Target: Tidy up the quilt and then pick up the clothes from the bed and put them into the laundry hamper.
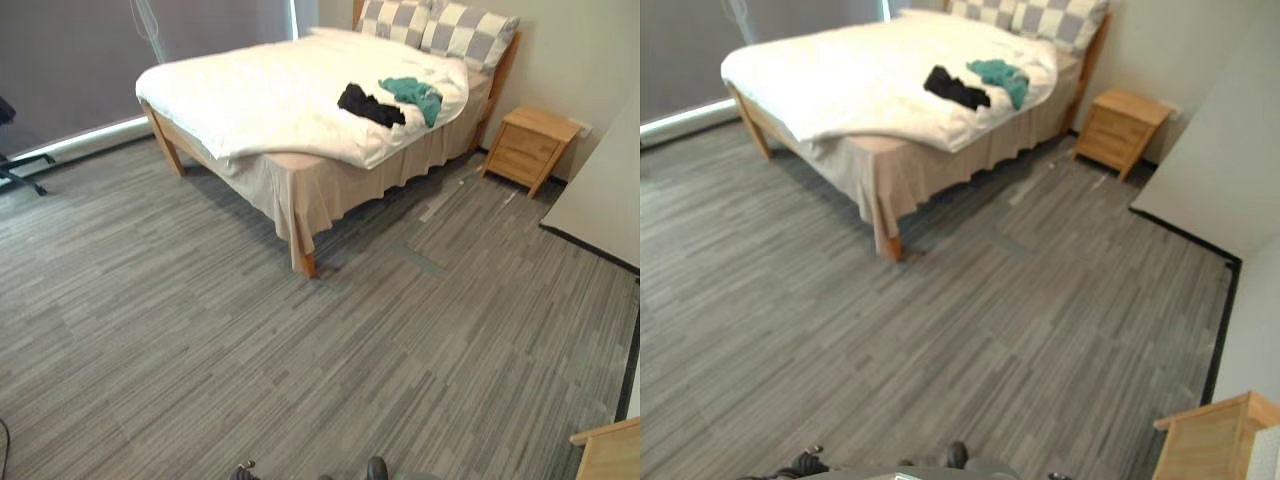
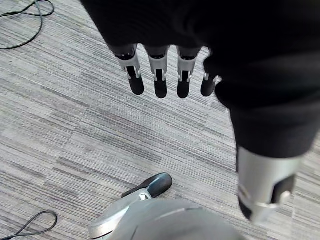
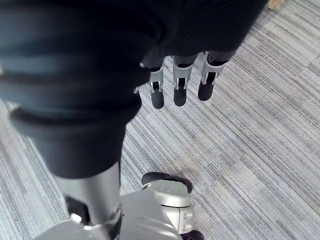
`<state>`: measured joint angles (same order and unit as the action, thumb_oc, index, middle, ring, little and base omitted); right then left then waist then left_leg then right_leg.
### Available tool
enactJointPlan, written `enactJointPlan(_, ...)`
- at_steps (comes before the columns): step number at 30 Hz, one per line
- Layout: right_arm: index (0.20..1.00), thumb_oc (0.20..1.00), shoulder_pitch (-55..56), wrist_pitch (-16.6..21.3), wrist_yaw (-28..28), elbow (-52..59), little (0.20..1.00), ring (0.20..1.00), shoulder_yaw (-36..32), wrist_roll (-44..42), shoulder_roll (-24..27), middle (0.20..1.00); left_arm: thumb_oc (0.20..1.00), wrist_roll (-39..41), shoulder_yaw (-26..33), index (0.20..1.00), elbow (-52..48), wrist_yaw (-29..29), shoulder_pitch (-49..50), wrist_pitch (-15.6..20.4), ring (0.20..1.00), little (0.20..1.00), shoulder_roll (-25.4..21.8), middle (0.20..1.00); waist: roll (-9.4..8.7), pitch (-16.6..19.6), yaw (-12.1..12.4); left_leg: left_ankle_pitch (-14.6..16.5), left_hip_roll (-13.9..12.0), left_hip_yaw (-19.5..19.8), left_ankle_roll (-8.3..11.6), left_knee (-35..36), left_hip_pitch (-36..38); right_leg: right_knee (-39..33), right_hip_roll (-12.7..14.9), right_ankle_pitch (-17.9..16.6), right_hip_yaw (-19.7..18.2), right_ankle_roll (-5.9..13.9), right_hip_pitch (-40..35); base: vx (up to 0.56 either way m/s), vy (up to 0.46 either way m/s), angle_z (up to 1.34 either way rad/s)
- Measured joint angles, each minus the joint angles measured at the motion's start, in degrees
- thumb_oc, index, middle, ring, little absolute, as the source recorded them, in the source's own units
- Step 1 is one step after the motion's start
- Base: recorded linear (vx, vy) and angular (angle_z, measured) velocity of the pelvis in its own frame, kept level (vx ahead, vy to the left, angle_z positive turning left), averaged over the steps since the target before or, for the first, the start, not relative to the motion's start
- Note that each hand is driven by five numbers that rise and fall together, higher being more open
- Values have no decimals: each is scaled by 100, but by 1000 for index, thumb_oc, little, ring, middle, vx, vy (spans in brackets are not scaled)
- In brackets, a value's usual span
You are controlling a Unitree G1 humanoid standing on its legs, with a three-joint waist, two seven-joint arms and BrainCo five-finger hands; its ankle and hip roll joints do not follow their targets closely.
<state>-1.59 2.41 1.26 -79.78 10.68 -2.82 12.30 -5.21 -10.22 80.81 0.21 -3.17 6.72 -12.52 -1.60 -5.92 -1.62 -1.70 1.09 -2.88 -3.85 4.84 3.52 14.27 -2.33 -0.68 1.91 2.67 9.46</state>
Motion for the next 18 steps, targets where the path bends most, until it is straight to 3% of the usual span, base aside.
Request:
enactJointPlan(2, 1000, 1000, -82, -19, 14, -12, 1000, 1000, -137, -1, 0, 1000, 1000, 76, 124, 1000, -58, 5, -78, -52, 1000, 1000, -2, 1000, -40, -303, 54, 79, 0, 20, -10, -32, 231, 1238, 84, -155, 196, 282, 517, 354, 1, -7)
enactJointPlan(3, 1000, 1000, -130, -23, 10, 0, 1000, 1000, -131, 0, 2, 1000, 1000, 161, 153, 1000, -25, -4, -71, -83, 1000, 1000, 7, 1000, 51, -438, -9, 171, -26, 80, -28, -66, 355, 2049, 240, -88, 514, 312, 861, 442, -114, 32)
enactJointPlan(4, 1000, 1000, -38, -35, 29, -33, 1000, 1000, -134, -1, -28, 1000, 1000, 261, 159, 1000, -19, -1, -16, -90, 1000, 1000, 20, 1000, 49, -427, -57, 312, -40, 76, -70, -79, 368, 1952, 399, 110, 639, 347, 972, 300, -84, 70)
enactJointPlan(5, 1000, 1000, 56, -36, 19, -12, 1000, 1000, -136, -15, -54, 1000, 1000, 272, 80, 1000, -122, -2, 0, -43, 1000, 1000, 18, 1000, 13, -385, -114, 386, -9, 152, -30, -67, 339, 1335, 485, 203, 563, 288, 1020, 680, -243, 75)
enactJointPlan(7, 1000, 1000, 121, -45, 20, -39, 1000, 1000, -153, -49, -70, 1000, 1000, 267, 51, 1000, -144, -9, -4, -49, 1000, 1000, 27, 1000, 13, -386, -195, 367, -3, 235, -52, -59, 296, 804, 644, 249, 481, 287, 1103, 528, -222, 73)
enactJointPlan(8, 1000, 1000, 168, 12, 20, 47, 1000, 1000, -388, -129, -70, 1000, 1000, 250, -7, 1000, -126, -12, -65, -48, 1000, 1000, 44, 1000, 30, -299, -337, 513, 8, 404, 72, -243, -87, -228, 824, 277, 368, 327, 1087, 762, -336, 88)
enactJointPlan(9, 1000, 1000, 71, -67, 14, -87, 1000, 1000, -523, -176, -97, 1000, 1000, 225, -69, 1000, 106, -13, -158, -59, 1000, 1000, 69, 1000, 4, -309, -392, 470, -14, 455, 41, -42, -3, -972, 895, 225, 397, 424, 959, 629, -273, 74)
enactJointPlan(10, 1000, 1000, 113, 10, 35, -226, 1000, 1000, -687, -174, -148, 1000, 1000, 210, -45, 1000, 277, -7, -32, -49, 1000, 1000, 71, 1000, 37, -335, -532, 589, -83, 501, 220, -23, 219, -1170, 921, 54, 234, 471, 765, 839, -410, 26)
enactJointPlan(11, 1000, 1000, 121, 23, 34, -233, 1000, 1000, -768, -177, -158, 1000, 1000, 162, -67, 1000, 376, -7, 20, -65, 1000, 1000, 134, 1000, 34, -307, -572, 635, -201, 530, 284, -18, 339, -1012, 837, -132, 217, 435, 652, 674, -425, 19)
enactJointPlan(13, 1000, 1000, 436, -10, 43, -189, 1000, 1000, -693, -172, -100, 1000, 1000, 158, -108, 1000, 375, -12, 81, -58, 1000, 1000, 125, 1000, 192, -178, -693, 763, -427, 684, 446, 9, 464, -524, 628, -216, 310, 345, 727, 700, -510, 37)
enactJointPlan(14, 1000, 1000, 382, -106, 64, -629, 1000, 1000, -674, -155, -195, 1000, 1000, 160, -268, 1000, 320, -9, 146, -14, 1000, 1000, 52, 1000, 66, -160, -725, 968, -551, 454, 683, -1016, 454, -21, 474, -52, 354, 100, 618, 280, -305, 28)
enactJointPlan(15, 1000, 1000, 495, -136, 71, -592, 1000, 1000, -656, -149, -224, 1000, 1000, 191, -203, 1000, 232, -2, 165, -43, 1000, 1000, 68, 1000, 35, -134, -705, 1011, -646, 320, 907, -1665, 263, -76, 359, -91, 337, -115, 455, 352, -476, 0)
enactJointPlan(16, 1000, 1000, 572, -123, 82, -546, 1000, 1000, -539, -114, -238, 1000, 1000, 184, -121, 1000, 23, -11, 287, -13, 1000, 1000, -3, 1000, -102, 10, -602, 922, -775, 309, 1014, -3214, -413, -336, 250, 29, 343, -237, 301, 318, -424, -66)
enactJointPlan(17, 1000, 1000, 507, -89, 74, -351, 1000, 1000, -390, -75, -148, 1000, 1000, 207, -22, 1000, -164, -2, 242, 10, 1000, 1000, -28, 1000, -141, 74, -400, 610, -729, 525, 966, -4812, -1235, -455, 200, 48, 408, -344, 269, 492, -494, -104)
enactJointPlan(18, 1000, 1000, 308, -71, 35, -104, 1000, 1000, -296, -61, -34, 1000, 1000, 262, 73, 1000, -211, 22, 122, 22, 1000, 1000, -56, 1000, -219, 37, -261, 240, -496, 722, 915, -5696, -1778, -560, 163, -116, 446, -858, 162, 622, -363, -104)
